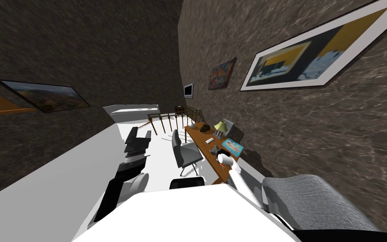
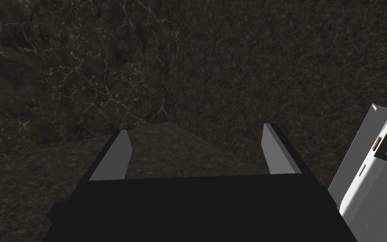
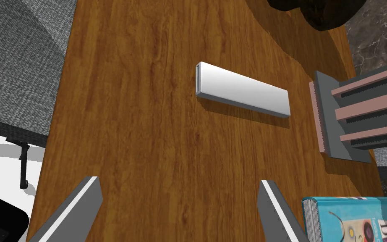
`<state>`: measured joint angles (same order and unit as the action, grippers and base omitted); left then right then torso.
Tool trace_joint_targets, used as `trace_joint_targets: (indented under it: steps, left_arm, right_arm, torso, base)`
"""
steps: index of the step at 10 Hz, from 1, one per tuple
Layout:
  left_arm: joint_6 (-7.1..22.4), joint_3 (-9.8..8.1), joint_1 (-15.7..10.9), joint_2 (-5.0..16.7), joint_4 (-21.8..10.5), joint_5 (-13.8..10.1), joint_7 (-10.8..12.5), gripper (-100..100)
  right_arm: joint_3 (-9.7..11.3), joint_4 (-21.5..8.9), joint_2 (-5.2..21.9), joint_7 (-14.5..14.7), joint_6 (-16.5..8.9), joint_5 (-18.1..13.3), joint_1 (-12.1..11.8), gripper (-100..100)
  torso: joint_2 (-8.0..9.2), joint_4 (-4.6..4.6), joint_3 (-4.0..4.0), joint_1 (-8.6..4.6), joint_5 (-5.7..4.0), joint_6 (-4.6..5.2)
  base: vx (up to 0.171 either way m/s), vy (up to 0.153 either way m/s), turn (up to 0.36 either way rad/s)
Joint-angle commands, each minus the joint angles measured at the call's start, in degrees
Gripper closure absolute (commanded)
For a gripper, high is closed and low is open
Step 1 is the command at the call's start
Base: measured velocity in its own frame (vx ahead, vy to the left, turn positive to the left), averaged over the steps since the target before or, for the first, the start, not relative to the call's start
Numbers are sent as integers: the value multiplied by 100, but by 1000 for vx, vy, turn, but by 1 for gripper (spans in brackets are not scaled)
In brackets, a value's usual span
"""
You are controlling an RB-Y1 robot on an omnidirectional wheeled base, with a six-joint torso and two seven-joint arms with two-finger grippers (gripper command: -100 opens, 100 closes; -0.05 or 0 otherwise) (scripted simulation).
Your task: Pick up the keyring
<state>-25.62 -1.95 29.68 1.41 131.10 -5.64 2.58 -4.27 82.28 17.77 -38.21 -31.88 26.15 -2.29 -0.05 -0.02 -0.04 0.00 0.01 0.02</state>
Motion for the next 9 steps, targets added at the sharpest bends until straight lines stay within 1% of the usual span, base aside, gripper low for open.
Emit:
trace_joint_targets:
  steps: [1,2,3,4,5,6,7,8,9]
  left_arm:
    - [0,0,0,0,0,0,0,0]
    - [0,0,0,0,0,0,0,0]
    - [0,0,0,0,0,0,0,0]
    - [0,0,0,0,0,0,0,0]
    - [0,0,0,0,0,0,0,0]
    - [0,0,0,0,0,0,0,0]
    - [0,0,0,0,0,0,0,0]
    - [0,0,0,0,0,0,0,0]
    - [0,0,0,0,0,0,0,0]
  right_arm:
    - [-18,-200,33,-63,-124,82,76,-100]
    - [-73,-441,81,-178,-363,203,193,-100]
    - [-129,-584,127,-280,-506,320,305,-100]
    - [-129,-695,127,-280,-591,320,305,-100]
    - [-184,-889,170,-369,-807,432,411,-100]
    - [-238,-1064,211,-448,-954,540,512,-100]
    - [-238,-1166,211,-448,-1011,540,512,-100]
    - [-292,-1300,249,-515,-1202,642,608,-100]
    - [-292,-1389,249,-515,-1202,642,608,-100]
  torso:
    - [0,0,0,0,0,0]
    - [1,0,1,-1,0,0]
    - [2,0,1,-2,-1,0]
    - [1,0,1,-3,-1,0]
    - [2,0,1,-4,-1,0]
    - [4,0,2,-6,-2,0]
    - [5,1,3,-8,-2,1]
    - [7,1,4,-8,-2,1]
    - [7,1,4,-9,-2,0]
  base:
    - [14,3,-3]
    - [12,1,-6]
    - [15,-3,-11]
    - [13,-6,-4]
    - [8,-11,-8]
    - [6,-15,-15]
    - [2,-15,-6]
    - [0,-19,-12]
    - [-2,-15,-3]
